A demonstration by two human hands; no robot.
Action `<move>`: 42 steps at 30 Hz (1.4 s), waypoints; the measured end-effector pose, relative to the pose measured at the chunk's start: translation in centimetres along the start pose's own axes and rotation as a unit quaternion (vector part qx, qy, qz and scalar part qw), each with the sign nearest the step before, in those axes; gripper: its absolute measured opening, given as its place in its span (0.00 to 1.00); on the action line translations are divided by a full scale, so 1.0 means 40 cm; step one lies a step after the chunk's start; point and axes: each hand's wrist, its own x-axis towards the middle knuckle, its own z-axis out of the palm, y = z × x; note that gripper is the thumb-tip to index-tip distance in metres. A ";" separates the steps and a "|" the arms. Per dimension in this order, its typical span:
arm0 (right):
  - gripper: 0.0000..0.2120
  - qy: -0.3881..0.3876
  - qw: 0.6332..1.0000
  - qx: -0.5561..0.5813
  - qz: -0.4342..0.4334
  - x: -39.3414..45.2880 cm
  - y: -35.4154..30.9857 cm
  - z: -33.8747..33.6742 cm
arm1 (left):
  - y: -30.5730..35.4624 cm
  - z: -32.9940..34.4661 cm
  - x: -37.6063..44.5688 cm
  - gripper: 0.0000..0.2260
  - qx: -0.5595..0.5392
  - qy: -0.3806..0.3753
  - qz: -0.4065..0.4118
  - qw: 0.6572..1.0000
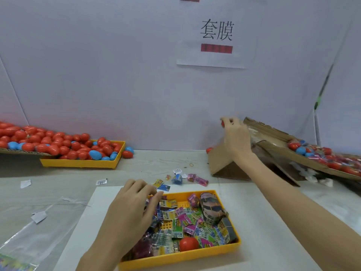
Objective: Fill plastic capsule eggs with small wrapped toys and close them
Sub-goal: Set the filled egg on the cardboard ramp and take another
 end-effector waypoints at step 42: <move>0.12 -0.198 0.905 0.318 -0.199 -0.426 -0.248 -0.096 | -0.232 -0.007 0.234 0.11 -0.147 0.108 -0.241 0.953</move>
